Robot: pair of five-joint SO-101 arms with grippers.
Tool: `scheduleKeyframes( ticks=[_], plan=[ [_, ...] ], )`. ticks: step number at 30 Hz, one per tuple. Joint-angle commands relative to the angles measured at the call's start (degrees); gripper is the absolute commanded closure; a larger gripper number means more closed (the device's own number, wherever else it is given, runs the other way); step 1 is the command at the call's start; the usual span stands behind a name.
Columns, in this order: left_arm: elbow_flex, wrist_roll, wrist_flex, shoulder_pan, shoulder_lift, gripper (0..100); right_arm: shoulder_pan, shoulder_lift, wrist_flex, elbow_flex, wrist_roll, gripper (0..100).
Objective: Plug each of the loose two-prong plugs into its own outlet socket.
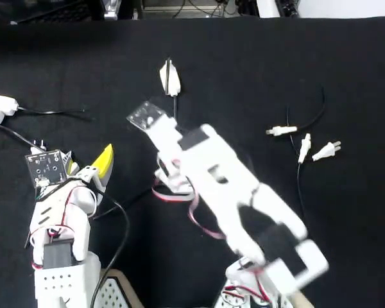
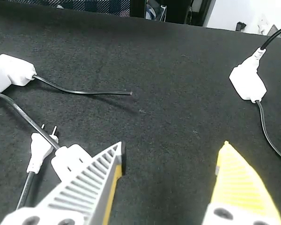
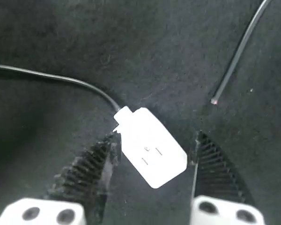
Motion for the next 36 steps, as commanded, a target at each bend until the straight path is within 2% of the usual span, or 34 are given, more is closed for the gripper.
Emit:
scheduleKeyframes(
  ticks=[1, 7, 12, 20, 27, 31, 36],
  plan=[
    [0.13, -0.53, -1.49, -0.48, 0.00, 68, -0.70, 8.66, 8.97, -16.48, 6.15, 76.5],
    [0.04, -0.53, -1.41, -0.66, 0.00, 68, -3.52, 21.67, 21.01, -33.71, 18.37, 76.6],
    [-0.22, -0.35, -1.05, -1.10, 0.00, 68, -7.74, 30.02, 29.36, -41.54, 28.04, 83.9],
    [-0.92, 4.66, -1.49, -6.81, -0.09, 68, -9.14, 38.29, 25.93, -44.53, 28.31, 85.0],
    [-1.27, 4.75, -1.23, -7.87, -0.09, 68, -7.03, 41.89, 25.41, -44.62, 28.31, 85.3],
    [-1.45, 5.10, -0.79, -13.32, -0.09, 68, -6.15, 41.89, 25.41, -44.26, 28.31, 85.4],
    [-3.65, 6.07, 5.63, -23.16, -0.09, 68, -5.45, 41.89, 25.41, -44.18, 28.31, 85.4]
  ],
)
